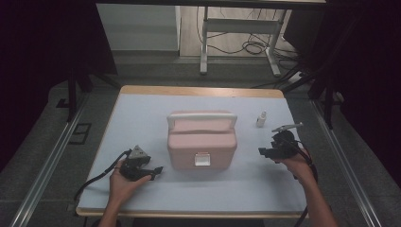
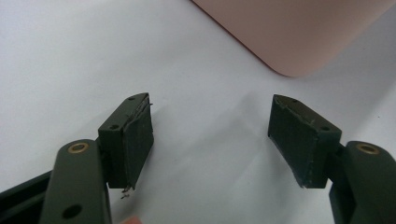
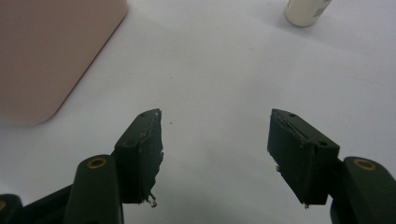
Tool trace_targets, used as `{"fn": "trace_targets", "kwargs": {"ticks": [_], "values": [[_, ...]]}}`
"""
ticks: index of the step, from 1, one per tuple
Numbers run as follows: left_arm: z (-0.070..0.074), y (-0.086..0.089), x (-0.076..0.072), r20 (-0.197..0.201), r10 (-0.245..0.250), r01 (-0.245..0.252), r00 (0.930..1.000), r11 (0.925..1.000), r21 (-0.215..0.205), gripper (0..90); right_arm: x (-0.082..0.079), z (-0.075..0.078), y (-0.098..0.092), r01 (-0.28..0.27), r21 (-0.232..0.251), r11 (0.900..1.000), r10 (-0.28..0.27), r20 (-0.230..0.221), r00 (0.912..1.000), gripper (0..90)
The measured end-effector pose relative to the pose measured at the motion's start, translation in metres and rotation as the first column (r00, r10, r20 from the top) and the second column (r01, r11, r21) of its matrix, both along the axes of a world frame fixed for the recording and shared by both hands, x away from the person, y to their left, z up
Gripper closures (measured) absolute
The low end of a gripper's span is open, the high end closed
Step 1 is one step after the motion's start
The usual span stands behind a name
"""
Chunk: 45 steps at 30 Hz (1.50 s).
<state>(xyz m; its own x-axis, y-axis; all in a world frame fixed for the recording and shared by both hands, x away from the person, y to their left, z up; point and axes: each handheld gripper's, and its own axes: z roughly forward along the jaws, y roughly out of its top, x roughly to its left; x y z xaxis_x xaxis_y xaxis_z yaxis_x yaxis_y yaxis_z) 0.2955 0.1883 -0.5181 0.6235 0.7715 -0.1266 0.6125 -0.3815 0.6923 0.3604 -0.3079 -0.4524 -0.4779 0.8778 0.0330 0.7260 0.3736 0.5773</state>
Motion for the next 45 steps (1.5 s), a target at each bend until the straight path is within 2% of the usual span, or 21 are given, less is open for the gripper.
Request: {"fn": "trace_targets", "kwargs": {"ticks": [19, 30, 39, 45], "values": [[0.000, 0.000, 0.000, -0.006, -0.005, 0.005, 1.0000, 1.0000, -0.004, 30.3, 0.030, 0.013, 0.004, 0.021, -0.045, 0.999, -0.022, -0.021, 0.9995, 35.5], [0.000, 0.000, 0.000, -0.006, -0.007, 0.007, 1.0000, 1.0000, -0.007, 30.4, 0.053, 0.014, 0.007, 0.051, -0.082, 0.995, -0.057, -0.068, 0.9961, 35.0], [0.000, -0.001, 0.000, -0.003, -0.006, 0.006, 1.0000, 1.0000, -0.006, 30.5, 0.070, 0.017, 0.006, 0.079, -0.095, 0.992, -0.086, -0.073, 0.9936, 35.0], [0.000, -0.001, 0.000, -0.004, -0.003, 0.003, 1.0000, 1.0000, -0.008, 30.7, 0.085, 0.016, 0.005, 0.099, -0.084, 0.992, -0.106, -0.086, 0.9907, 35.1]]}}
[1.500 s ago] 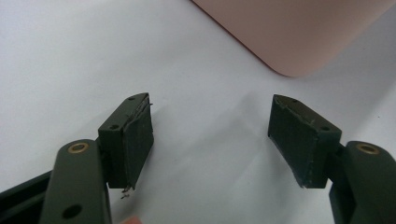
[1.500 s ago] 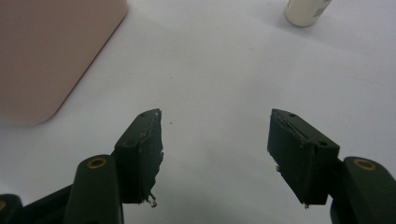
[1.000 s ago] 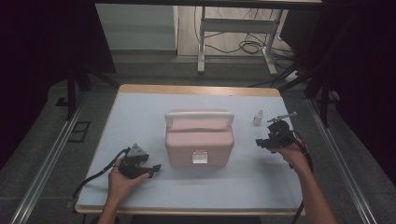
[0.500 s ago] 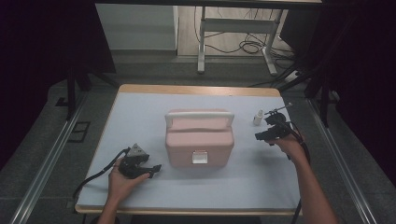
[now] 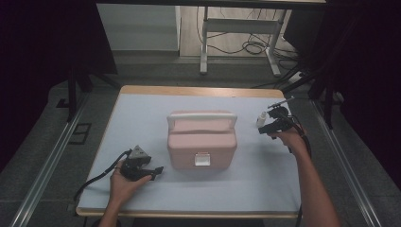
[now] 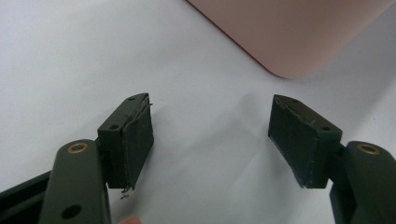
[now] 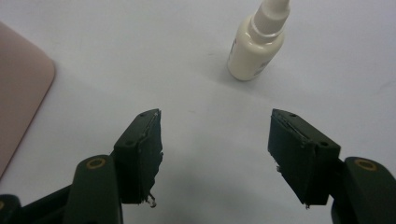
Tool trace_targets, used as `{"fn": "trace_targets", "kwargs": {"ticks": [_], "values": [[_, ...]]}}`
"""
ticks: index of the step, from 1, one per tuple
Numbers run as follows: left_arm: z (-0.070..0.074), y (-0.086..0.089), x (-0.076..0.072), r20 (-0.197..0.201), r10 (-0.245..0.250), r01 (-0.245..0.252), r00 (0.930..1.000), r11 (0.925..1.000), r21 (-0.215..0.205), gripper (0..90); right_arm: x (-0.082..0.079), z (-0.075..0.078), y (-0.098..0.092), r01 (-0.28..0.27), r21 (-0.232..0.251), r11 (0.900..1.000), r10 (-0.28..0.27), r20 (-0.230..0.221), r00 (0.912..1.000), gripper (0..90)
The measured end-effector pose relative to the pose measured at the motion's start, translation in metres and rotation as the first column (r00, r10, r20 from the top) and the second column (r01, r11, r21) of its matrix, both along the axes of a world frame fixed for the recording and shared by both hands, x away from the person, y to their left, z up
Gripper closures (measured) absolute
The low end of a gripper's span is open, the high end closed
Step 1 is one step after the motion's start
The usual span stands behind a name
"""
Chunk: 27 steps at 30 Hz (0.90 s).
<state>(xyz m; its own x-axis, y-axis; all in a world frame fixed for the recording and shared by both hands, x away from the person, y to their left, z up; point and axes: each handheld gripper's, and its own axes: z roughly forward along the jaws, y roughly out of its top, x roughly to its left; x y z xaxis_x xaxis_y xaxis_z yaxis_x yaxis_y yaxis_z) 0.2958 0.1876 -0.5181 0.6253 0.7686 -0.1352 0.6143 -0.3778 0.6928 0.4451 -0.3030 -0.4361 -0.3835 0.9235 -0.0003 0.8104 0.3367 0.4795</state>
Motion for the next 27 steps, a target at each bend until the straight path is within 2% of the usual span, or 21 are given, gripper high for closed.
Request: {"fn": "trace_targets", "kwargs": {"ticks": [3, 8, 11, 14, 15, 19, 27], "values": [[0.000, 0.000, 0.000, 0.002, -0.001, 0.001, 1.0000, 1.0000, -0.002, 30.8, 0.010, -0.002, 0.000, 0.007, -0.024, 1.000, -0.007, -0.014, 0.9999, 35.1], [0.000, 0.000, 0.000, 0.002, -0.001, 0.001, 1.0000, 1.0000, -0.002, 30.8, 0.019, -0.001, 0.000, 0.022, -0.025, 0.999, -0.022, -0.012, 0.9997, 35.3], [0.000, 0.000, 0.000, 0.003, -0.002, 0.002, 1.0000, 1.0000, -0.001, 30.9, 0.028, -0.001, 0.000, 0.042, -0.043, 0.998, -0.042, -0.005, 0.9991, 35.8], [0.000, 0.000, 0.001, 0.003, -0.004, 0.004, 1.0000, 1.0000, -0.002, 31.1, 0.036, -0.002, -0.001, 0.059, -0.036, 0.998, -0.059, -0.007, 0.9982, 36.8], [0.000, 0.000, 0.001, 0.002, -0.005, 0.005, 1.0000, 1.0000, -0.003, 31.1, 0.039, -0.003, -0.001, 0.072, -0.014, 0.997, -0.072, -0.009, 0.9974, 36.9], [0.000, 0.000, 0.001, 0.004, -0.005, 0.005, 1.0000, 1.0000, -0.002, 31.2, 0.052, -0.007, 0.001, 0.084, -0.024, 0.996, -0.085, -0.026, 0.9960, 37.6], [-0.001, 0.000, 0.002, 0.004, -0.004, 0.004, 1.0000, 1.0000, -0.005, 31.2, 0.066, -0.012, 0.004, 0.098, -0.022, 0.995, -0.098, -0.042, 0.9942, 41.6]]}}
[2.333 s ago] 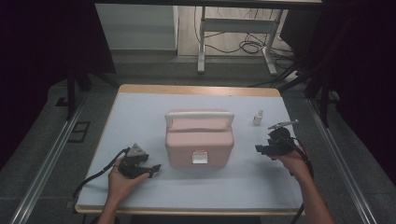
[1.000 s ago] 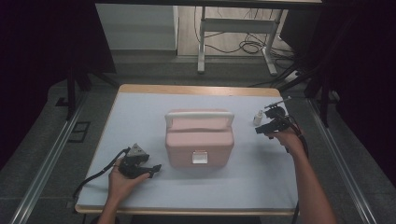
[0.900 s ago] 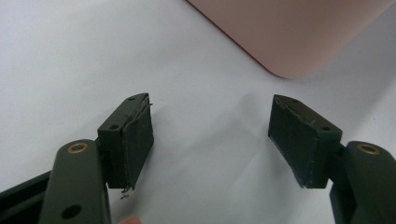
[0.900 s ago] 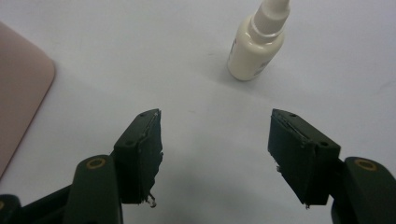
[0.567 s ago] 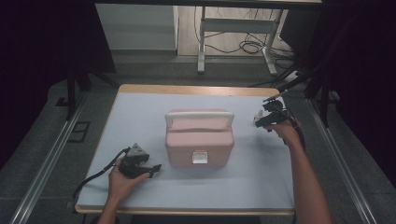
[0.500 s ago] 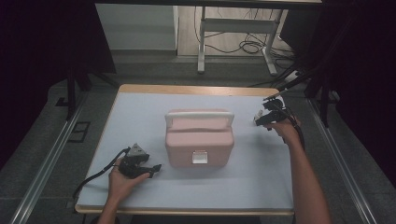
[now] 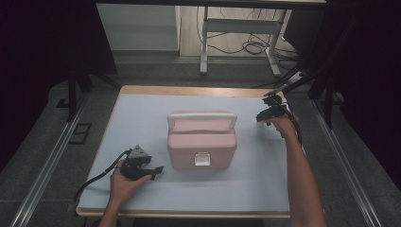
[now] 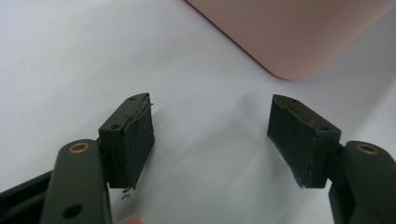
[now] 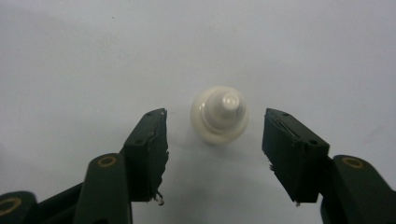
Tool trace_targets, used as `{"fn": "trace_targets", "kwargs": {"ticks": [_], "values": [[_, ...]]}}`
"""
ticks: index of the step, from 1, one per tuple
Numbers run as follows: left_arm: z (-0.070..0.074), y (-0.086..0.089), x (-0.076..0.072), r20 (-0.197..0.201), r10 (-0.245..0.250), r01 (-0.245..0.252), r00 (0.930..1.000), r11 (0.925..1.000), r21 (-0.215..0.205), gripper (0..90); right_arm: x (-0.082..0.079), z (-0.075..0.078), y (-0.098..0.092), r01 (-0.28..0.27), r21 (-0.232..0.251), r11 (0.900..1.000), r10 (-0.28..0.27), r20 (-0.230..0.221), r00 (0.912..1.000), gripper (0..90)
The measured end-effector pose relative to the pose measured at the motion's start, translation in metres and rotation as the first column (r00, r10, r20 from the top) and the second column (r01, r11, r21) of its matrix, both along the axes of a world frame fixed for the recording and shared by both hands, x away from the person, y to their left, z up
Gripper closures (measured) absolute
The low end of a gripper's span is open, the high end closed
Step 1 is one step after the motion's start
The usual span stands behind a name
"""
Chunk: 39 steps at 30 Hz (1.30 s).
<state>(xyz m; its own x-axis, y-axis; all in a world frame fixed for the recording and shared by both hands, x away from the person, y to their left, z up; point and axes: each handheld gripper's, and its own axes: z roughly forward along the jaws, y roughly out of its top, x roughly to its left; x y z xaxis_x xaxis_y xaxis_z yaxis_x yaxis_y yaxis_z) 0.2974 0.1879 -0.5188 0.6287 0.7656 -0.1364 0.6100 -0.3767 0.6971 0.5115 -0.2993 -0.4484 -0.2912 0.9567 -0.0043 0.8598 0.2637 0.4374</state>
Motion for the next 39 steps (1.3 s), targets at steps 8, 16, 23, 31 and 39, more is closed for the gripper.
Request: {"fn": "trace_targets", "kwargs": {"ticks": [8, 16, 23, 31, 39], "values": [[0.000, 0.000, 0.000, 0.000, 0.000, 0.000, 1.0000, 1.0000, 0.003, 31.7, 0.011, -0.007, 0.002, 0.023, 0.016, 1.000, -0.023, -0.007, 0.9997, 45.5], [0.000, 0.000, 0.000, 0.002, 0.001, -0.001, 1.0000, 1.0000, 0.008, 32.4, 0.017, -0.018, 0.009, 0.027, -0.010, 1.000, -0.027, 0.001, 0.9996, 50.7], [0.000, 0.000, 0.000, 0.001, 0.001, -0.001, 1.0000, 1.0000, 0.006, 32.4, 0.018, -0.019, 0.007, 0.037, -0.018, 0.999, -0.037, -0.002, 0.9993, 58.8], [0.000, 0.000, 0.000, 0.001, 0.002, -0.002, 1.0000, 1.0000, 0.006, 32.4, 0.018, -0.019, 0.007, 0.018, -0.022, 1.000, -0.018, -0.013, 0.9998, 59.9], [0.000, 0.000, 0.000, 0.001, 0.002, -0.002, 1.0000, 1.0000, 0.006, 32.4, 0.006, -0.006, 0.010, -0.048, -0.032, 0.998, 0.048, -0.014, 0.9988, 60.1]]}}
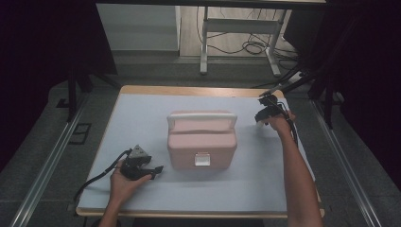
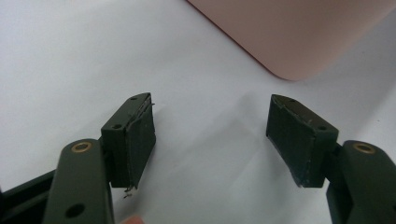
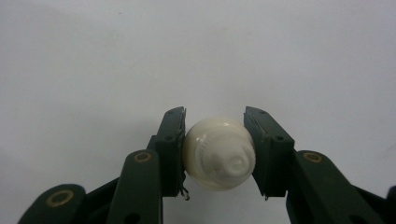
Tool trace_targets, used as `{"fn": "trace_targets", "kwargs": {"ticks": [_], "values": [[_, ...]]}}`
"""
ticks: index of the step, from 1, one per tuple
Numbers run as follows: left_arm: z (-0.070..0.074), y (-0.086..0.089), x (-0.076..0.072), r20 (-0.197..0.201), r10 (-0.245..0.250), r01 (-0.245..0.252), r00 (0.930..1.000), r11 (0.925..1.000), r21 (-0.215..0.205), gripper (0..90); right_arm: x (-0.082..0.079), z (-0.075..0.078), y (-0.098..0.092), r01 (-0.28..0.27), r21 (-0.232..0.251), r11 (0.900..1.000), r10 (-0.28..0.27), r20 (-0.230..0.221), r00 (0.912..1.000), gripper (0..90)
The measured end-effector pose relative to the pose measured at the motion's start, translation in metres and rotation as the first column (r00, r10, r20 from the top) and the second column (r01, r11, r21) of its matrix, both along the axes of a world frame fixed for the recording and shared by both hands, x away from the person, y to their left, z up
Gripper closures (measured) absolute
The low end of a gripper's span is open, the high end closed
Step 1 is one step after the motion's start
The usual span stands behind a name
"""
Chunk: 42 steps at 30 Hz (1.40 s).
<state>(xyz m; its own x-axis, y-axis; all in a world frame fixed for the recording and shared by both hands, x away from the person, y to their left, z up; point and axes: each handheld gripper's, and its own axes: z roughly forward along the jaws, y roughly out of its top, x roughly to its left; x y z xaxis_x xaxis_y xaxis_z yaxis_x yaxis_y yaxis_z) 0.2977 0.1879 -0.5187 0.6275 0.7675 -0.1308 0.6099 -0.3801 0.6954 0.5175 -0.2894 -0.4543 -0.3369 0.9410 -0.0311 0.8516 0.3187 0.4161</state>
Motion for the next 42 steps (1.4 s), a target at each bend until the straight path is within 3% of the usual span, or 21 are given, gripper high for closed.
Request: {"fn": "trace_targets", "kwargs": {"ticks": [10, 19, 31, 42], "values": [[0.000, 0.000, 0.000, 0.002, 0.004, -0.004, 1.0000, 1.0000, 0.000, 32.6, -0.033, 0.016, 0.004, -0.075, 0.032, 0.997, 0.075, 0.020, 0.9970, 60.1], [0.000, 0.000, -0.001, 0.003, 0.004, -0.004, 1.0000, 1.0000, -0.001, 32.4, -0.068, 0.027, 0.013, -0.158, 0.043, 0.987, 0.156, 0.039, 0.9870, 60.0], [0.000, 0.000, -0.001, -0.002, 0.005, -0.005, 1.0000, 1.0000, 0.000, 32.6, -0.100, 0.020, 0.021, -0.241, 0.042, 0.970, 0.239, 0.046, 0.9699, 60.0], [0.000, 0.000, -0.001, 0.000, 0.004, -0.004, 1.0000, 1.0000, 0.002, 32.7, -0.111, 0.004, 0.028, -0.284, 0.045, 0.958, 0.284, 0.016, 0.9588, 60.0]]}}
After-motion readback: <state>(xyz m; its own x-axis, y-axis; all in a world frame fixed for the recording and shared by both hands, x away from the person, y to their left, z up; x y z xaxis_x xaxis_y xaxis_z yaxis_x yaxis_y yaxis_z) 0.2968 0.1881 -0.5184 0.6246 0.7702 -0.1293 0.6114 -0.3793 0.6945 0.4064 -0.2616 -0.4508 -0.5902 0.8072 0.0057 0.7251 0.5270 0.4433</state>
